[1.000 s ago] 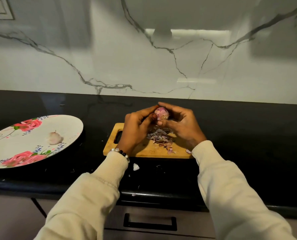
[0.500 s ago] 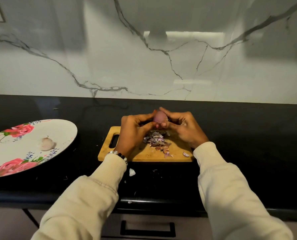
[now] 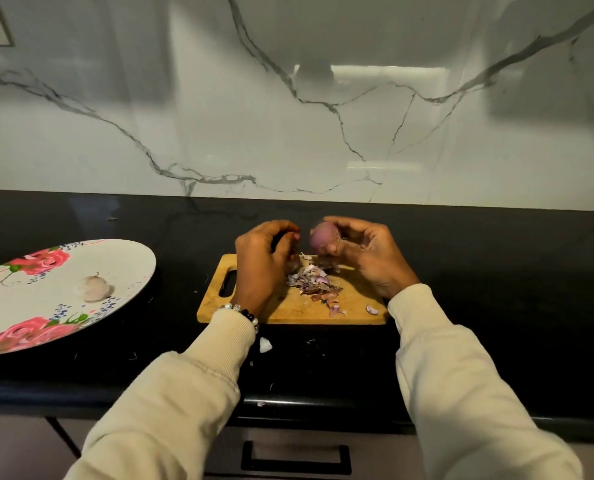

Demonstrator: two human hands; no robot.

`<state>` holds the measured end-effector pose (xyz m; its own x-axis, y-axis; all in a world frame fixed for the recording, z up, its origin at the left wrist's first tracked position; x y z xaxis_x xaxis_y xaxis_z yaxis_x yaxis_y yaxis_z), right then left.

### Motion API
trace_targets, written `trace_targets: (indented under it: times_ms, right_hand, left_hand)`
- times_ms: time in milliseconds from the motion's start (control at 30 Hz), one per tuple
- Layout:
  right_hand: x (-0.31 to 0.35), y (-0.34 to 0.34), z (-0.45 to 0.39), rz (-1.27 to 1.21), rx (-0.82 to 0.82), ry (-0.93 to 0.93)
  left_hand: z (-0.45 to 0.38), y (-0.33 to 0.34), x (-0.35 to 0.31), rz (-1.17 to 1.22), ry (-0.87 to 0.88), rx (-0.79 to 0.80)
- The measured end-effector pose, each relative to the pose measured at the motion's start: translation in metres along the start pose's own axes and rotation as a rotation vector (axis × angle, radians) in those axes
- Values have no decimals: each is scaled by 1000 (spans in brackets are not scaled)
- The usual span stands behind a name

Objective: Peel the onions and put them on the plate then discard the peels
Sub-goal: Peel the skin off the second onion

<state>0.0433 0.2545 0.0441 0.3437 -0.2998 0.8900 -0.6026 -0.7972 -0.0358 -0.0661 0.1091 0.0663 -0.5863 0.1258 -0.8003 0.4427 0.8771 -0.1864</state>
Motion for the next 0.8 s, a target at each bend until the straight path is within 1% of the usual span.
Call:
trace_targets:
  times_ms: [67,167,200,367,633,800]
  right_hand:
    - [0,-5,-1,-59,-34,7]
    - [1,-5,0,-114,-23,10]
    - [2,-3,0,-114,-3,6]
    - [6,3,1,3,75,-44]
    - [5,4,1,106,90,-64]
    - [-6,4,1,71,79,-2]
  left_hand:
    - [-1,-1,-3,-44,50,4]
    - [4,7,-15,-194,236,59]
    - [5,9,-17,-218,273,66]
    - [5,12,-15,-198,257,107]
    - [10,19,-17,-311,352,172]
    - [11,18,-19,-329,357,162]
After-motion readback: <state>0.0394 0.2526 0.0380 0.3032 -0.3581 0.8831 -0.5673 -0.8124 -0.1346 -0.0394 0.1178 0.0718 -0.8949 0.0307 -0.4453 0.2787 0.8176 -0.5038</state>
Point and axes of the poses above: each hand's wrist, its own z-axis away from the middle knuckle, its own y-axis out of the palm, x = y × z, the point moved 9 cm from there along -z, towards the middle knuckle, and after that the axes turned 6 degrees about -y, right-handed, at the moved point
